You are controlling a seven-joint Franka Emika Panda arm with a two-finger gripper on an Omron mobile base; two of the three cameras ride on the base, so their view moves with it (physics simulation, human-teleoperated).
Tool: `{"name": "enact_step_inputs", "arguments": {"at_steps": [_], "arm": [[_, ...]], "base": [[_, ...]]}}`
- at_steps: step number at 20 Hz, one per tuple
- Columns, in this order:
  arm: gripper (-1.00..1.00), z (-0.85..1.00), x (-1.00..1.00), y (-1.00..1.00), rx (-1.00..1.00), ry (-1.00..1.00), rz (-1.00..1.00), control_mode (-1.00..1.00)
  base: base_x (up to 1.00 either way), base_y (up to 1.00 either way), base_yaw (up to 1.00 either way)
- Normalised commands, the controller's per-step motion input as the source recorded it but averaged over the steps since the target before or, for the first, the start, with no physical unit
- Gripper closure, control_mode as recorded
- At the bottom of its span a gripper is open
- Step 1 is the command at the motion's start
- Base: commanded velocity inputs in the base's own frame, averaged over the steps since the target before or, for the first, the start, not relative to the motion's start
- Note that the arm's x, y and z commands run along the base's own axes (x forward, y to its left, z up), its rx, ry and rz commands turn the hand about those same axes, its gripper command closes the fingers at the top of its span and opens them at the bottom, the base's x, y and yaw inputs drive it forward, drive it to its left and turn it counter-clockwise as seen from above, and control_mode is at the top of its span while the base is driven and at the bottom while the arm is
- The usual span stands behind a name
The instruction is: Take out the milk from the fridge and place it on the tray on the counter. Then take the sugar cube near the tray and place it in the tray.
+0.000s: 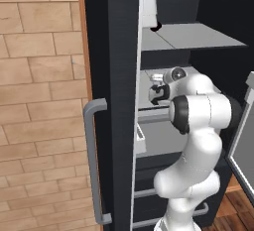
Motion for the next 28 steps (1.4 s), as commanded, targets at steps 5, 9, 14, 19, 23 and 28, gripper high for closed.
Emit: {"name": "enact_step_inputs", "arguments": {"at_steps": [5,9,14,19,23,28], "arm": [[-1.0,0.0,0.12,-0.22,0.04,0.0,0.0,-1.0],[-1.0,-0.01,0.12,-0.12,0.03,0.0,0.0,-1.0],[-1.0,-0.13,0.09,-0.05,0.0,0.0,0.0,-1.0],[-1.0,-0.13,0.01,-0.09,0.0,0.0,0.0,-1.0],[-1.0,-0.18,0.0,-0.06,0.01,0.0,0.0,-1.0],[-1.0,-0.26,0.0,0.0,0.0,0.0,0.0,-1.0]], "base": [[0.0,0.0,0.0],[0.0,0.0,0.0],[0.0,0.0,0.0],[0.0,0.0,0.0],[0.0,0.0,0.0],[0.0,0.0,0.0]]}}
